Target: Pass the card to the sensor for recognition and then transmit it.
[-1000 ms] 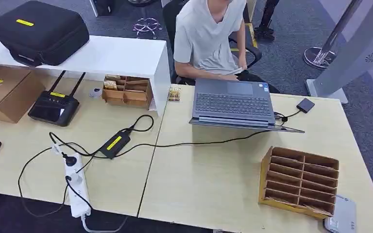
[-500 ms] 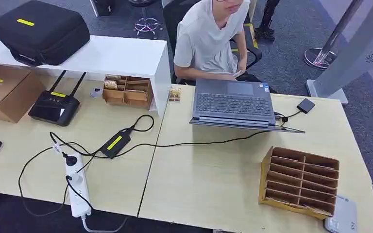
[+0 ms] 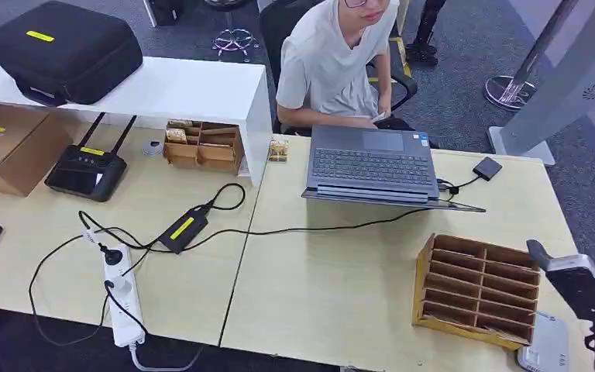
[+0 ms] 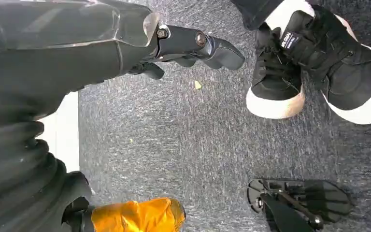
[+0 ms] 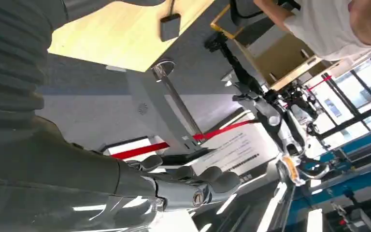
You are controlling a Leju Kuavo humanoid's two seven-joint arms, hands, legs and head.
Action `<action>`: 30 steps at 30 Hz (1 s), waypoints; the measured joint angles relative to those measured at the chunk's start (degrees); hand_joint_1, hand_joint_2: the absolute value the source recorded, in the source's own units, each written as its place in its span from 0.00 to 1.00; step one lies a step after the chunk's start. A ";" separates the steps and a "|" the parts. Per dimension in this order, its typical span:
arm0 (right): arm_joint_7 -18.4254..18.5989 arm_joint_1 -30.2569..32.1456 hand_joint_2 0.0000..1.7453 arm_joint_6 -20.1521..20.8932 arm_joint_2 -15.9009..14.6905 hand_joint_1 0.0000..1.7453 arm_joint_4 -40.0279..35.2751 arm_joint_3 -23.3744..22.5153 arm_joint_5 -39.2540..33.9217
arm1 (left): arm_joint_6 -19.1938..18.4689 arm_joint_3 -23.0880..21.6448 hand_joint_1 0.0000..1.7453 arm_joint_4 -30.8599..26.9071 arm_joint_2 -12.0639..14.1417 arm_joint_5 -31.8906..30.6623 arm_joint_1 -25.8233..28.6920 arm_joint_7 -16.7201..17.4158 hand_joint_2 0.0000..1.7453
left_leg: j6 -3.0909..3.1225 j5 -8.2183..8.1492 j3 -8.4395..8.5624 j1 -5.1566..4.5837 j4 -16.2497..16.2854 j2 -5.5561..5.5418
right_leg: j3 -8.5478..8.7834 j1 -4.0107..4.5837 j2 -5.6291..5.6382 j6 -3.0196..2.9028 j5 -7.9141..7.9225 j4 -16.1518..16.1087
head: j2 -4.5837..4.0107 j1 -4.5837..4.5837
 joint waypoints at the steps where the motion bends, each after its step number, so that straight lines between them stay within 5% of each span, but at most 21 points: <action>1: 0.59 -1.15 1.00 -0.48 -0.09 0.00 0.50 1.16 1.18 | -0.07 -0.13 0.00 0.00 0.00 -0.11 0.01 0.07 1.00 | 0.00 0.00 0.00 0.00 0.00 0.00 | 0.00 0.00 0.01 0.00 0.00 0.01 | 0.00 0.00; 8: 5.83 -9.67 1.00 -4.50 -1.94 0.00 4.19 10.98 14.20 | -0.48 -1.25 0.00 0.00 0.00 -1.42 -0.03 0.39 1.00 | -0.06 0.06 0.02 0.00 0.00 0.00 | -0.01 0.00 0.01 -0.01 0.01 0.03 | 0.00 0.02; 30: 11.89 -26.74 1.00 -8.57 -0.98 0.00 15.19 29.89 31.58 | -2.36 -4.15 0.00 0.00 0.81 -3.58 -0.04 1.07 1.00 | -0.08 0.14 -0.06 0.00 0.00 -0.17 | -0.02 0.00 -0.12 -0.02 0.02 0.08 | 0.00 0.00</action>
